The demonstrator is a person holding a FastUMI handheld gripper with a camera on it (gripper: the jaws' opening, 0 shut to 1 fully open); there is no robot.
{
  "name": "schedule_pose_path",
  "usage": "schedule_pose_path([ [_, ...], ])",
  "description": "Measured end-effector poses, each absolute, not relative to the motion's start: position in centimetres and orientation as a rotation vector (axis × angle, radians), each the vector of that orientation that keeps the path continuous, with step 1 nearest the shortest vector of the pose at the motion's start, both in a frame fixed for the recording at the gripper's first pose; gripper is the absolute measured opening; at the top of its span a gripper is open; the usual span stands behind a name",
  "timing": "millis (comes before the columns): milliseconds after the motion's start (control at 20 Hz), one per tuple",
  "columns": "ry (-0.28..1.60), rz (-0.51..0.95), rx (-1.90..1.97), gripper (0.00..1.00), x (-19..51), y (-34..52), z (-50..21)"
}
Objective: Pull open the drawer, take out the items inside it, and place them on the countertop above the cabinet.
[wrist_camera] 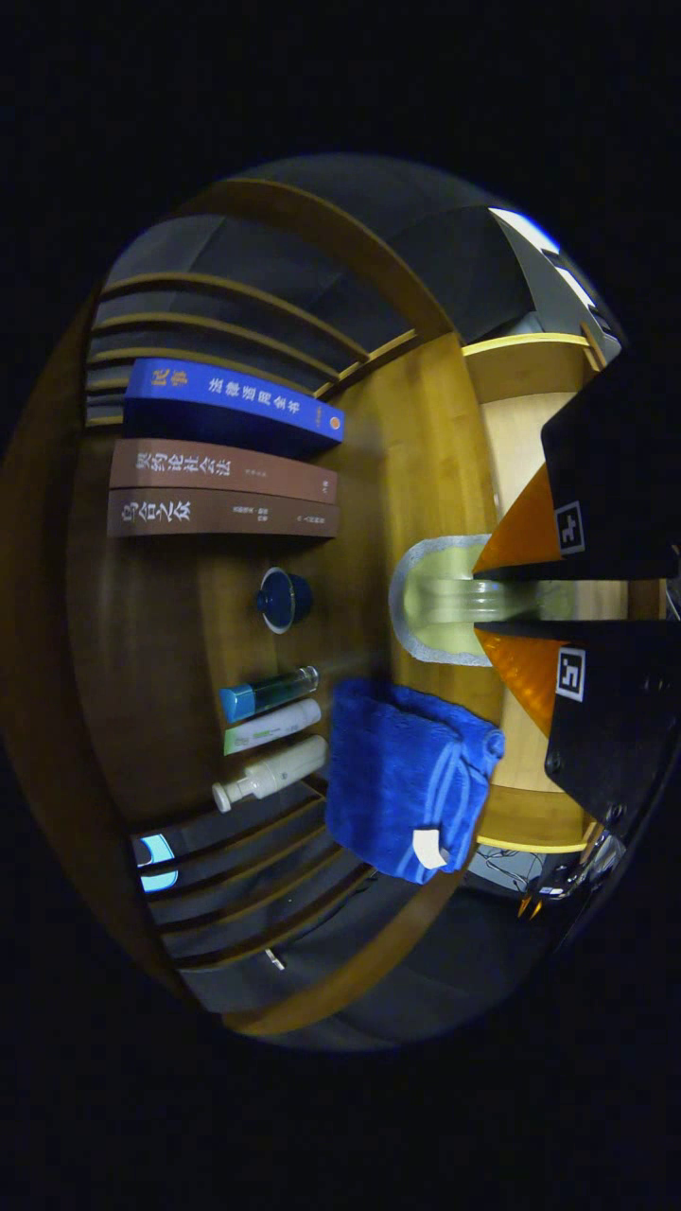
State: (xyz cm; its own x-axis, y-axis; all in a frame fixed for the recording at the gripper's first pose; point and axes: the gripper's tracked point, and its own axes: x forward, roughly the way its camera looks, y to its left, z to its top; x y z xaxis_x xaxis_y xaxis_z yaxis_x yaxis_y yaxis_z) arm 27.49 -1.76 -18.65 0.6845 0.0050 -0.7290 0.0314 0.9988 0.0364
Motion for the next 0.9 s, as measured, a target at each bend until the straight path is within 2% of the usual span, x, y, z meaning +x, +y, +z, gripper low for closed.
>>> schedule_pose_path([
  [350,0.864,-0.019,0.026,0.21,32.9,-1.9,-20.8],
  [800,0.897,-0.031,0.052,0.21,35.0,-2.2,-22.8],
  [900,0.896,-0.031,0.058,0.25,35.1,-2.2,-22.7],
])
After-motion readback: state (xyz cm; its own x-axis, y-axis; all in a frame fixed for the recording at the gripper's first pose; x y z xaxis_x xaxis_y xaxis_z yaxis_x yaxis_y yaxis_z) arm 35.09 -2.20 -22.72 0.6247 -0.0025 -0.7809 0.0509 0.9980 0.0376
